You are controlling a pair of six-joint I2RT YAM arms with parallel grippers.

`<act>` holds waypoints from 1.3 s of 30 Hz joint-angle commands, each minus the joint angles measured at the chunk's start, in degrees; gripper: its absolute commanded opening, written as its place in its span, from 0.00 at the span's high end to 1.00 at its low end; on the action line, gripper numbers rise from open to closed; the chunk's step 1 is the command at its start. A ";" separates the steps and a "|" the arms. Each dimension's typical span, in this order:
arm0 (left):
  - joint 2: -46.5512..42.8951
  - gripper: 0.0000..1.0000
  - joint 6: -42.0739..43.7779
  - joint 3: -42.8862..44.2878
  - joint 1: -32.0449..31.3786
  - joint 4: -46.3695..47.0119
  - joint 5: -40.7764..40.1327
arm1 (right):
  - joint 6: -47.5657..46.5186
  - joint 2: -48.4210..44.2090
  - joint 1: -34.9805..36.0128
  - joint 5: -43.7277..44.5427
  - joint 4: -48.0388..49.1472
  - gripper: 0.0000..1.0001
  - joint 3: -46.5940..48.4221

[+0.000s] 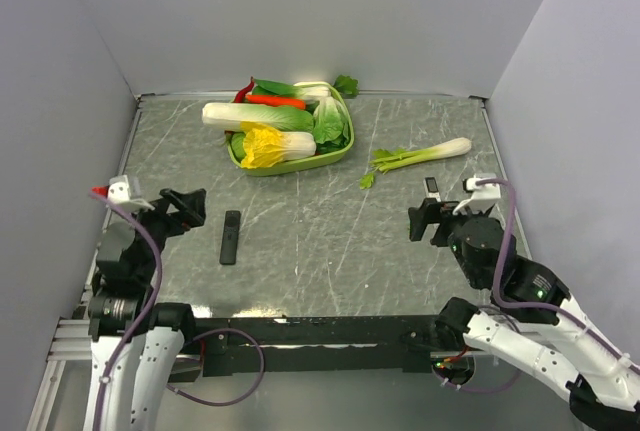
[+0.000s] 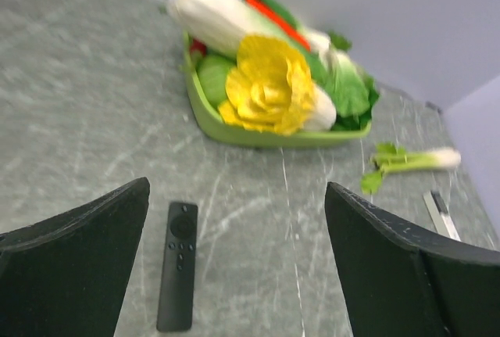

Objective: Load the batteries into the remote control
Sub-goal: Reset both arms

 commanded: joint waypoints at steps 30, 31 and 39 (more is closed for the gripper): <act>-6.15 0.03 -1.47 3.68 -4.29 -2.07 -23.10 | -11.77 -9.84 -0.11 16.02 20.66 0.00 -8.89; -6.06 0.03 -1.56 3.68 -4.29 -2.25 -23.54 | -11.68 -10.01 -0.11 16.28 20.31 0.00 -9.15; -6.59 0.03 -1.48 3.16 -4.29 -1.89 -23.20 | -11.68 -12.21 -0.19 16.90 19.17 0.00 -9.59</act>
